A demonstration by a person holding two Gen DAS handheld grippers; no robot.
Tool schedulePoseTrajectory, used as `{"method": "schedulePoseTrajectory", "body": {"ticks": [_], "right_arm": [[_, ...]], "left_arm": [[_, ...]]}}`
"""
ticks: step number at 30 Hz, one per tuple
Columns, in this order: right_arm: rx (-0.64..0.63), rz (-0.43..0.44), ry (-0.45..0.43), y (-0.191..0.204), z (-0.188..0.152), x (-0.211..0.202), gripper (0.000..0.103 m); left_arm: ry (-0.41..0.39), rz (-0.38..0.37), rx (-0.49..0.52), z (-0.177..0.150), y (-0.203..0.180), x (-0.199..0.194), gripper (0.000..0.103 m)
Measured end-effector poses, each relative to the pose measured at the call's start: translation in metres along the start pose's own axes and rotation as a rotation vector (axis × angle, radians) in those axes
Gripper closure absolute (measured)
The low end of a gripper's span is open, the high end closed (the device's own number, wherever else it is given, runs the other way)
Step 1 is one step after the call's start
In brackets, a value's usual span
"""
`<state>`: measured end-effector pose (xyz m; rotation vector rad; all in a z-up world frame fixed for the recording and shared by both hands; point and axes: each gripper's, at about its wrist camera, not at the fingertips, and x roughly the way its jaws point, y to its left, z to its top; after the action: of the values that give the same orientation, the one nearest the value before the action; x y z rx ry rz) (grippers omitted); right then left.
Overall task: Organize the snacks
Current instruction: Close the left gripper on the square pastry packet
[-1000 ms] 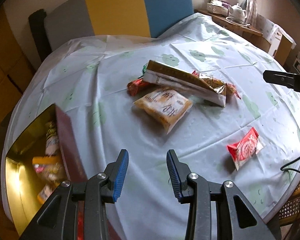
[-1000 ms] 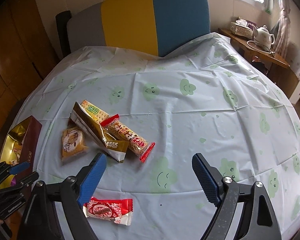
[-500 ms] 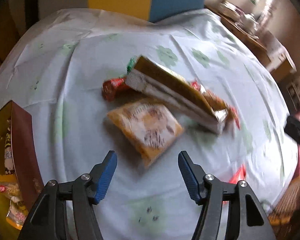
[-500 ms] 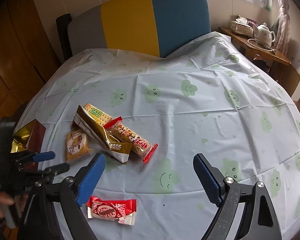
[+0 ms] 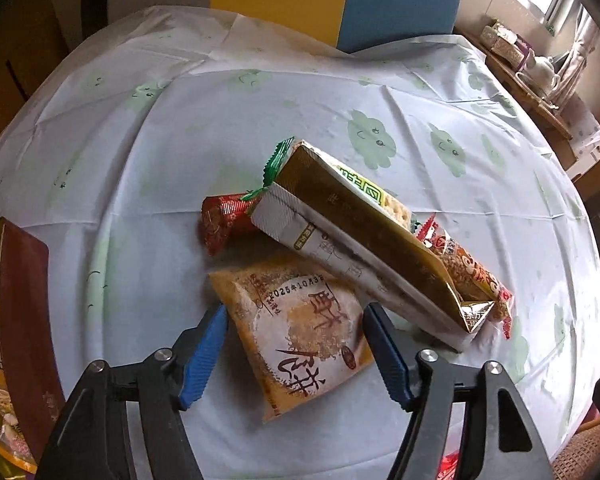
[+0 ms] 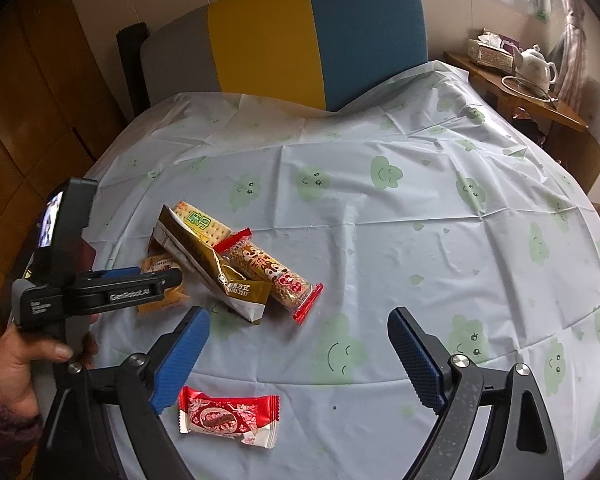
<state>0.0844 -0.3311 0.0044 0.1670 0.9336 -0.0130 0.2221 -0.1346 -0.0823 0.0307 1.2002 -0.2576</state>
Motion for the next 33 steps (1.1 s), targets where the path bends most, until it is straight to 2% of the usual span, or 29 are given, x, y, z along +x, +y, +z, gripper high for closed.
{"method": "schedulePoseTrajectory", "body": {"ticks": [2, 5, 12, 17, 22, 24, 25, 28, 30, 33], "right_arm": [[-0.002, -0.003, 0.001, 0.0, 0.0, 0.0, 0.012], [-0.004, -0.011, 0.004, 0.0, -0.001, 0.002, 0.012], [-0.01, -0.024, 0.011, 0.0, -0.002, 0.004, 0.012], [-0.022, -0.032, 0.019, 0.001, -0.004, 0.006, 0.012], [-0.034, -0.044, 0.026, 0.002, -0.005, 0.007, 0.011], [-0.034, -0.048, 0.028, 0.002, -0.005, 0.008, 0.011], [-0.033, -0.049, 0.029, 0.001, -0.005, 0.008, 0.011], [-0.029, -0.049, 0.029, 0.0, -0.005, 0.009, 0.011], [-0.026, -0.051, 0.026, -0.001, -0.005, 0.008, 0.011], [-0.028, -0.045, 0.025, -0.001, -0.005, 0.008, 0.011]], "left_arm": [[-0.008, -0.035, 0.01, -0.004, 0.003, -0.001, 0.041], [-0.013, -0.043, 0.065, -0.015, 0.003, -0.006, 0.043], [0.001, -0.085, 0.144, -0.063, 0.004, -0.027, 0.043], [0.029, -0.075, 0.157, -0.077, 0.005, -0.037, 0.042], [0.029, -0.044, 0.119, -0.072, -0.003, -0.033, 0.031], [0.028, -0.034, 0.116, -0.07, -0.009, -0.028, 0.024], [0.027, -0.025, 0.12, -0.07, -0.012, -0.023, 0.024], [-0.004, 0.02, 0.134, -0.072, -0.016, -0.016, 0.029], [-0.033, 0.034, 0.162, -0.078, -0.016, -0.019, 0.042], [-0.048, 0.005, 0.159, -0.092, -0.005, -0.027, 0.042]]}}
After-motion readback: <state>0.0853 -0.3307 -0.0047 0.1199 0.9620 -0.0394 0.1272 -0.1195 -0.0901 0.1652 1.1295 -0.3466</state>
